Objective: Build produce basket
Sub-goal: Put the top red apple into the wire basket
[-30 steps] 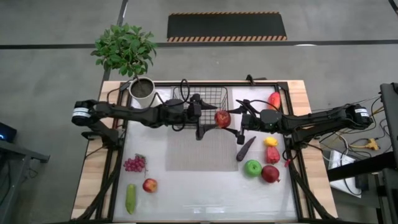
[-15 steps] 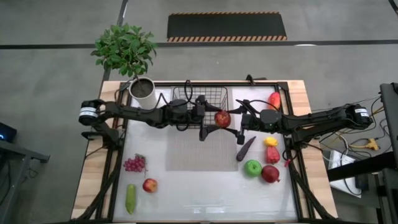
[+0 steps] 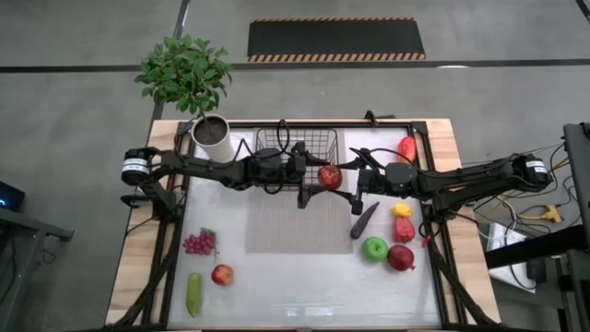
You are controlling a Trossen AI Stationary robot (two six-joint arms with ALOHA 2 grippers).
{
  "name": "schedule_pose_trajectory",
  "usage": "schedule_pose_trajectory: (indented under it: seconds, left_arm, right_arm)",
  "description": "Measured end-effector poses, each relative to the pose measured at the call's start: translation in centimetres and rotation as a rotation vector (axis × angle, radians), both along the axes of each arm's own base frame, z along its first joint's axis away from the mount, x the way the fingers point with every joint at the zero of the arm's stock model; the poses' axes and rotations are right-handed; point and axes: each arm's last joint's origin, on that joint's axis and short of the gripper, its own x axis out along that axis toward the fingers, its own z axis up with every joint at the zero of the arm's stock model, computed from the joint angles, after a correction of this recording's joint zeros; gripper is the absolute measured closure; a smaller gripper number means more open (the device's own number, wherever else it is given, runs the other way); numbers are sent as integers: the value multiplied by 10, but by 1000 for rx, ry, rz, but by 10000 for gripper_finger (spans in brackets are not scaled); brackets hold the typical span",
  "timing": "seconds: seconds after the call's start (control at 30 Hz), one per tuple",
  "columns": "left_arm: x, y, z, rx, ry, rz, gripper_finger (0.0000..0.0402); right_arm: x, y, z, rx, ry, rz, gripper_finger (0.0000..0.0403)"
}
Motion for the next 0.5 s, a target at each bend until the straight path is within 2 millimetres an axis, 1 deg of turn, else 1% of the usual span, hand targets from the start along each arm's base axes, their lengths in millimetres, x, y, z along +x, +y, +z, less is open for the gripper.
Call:
schedule_pose_trajectory:
  seconds: [0.13,0.33,0.5]
  left_arm:
    - [0,0,0,0,1,7,116]
    - [0,2,-2,4,16,46,121]
    - [-5,4,-5,23,41,124,123]
  right_arm:
    - [0,0,0,11,-3,-11,86]
    - [0,-1,2,47,-29,-52,34]
    - [-3,-3,5,36,-33,-102,23]
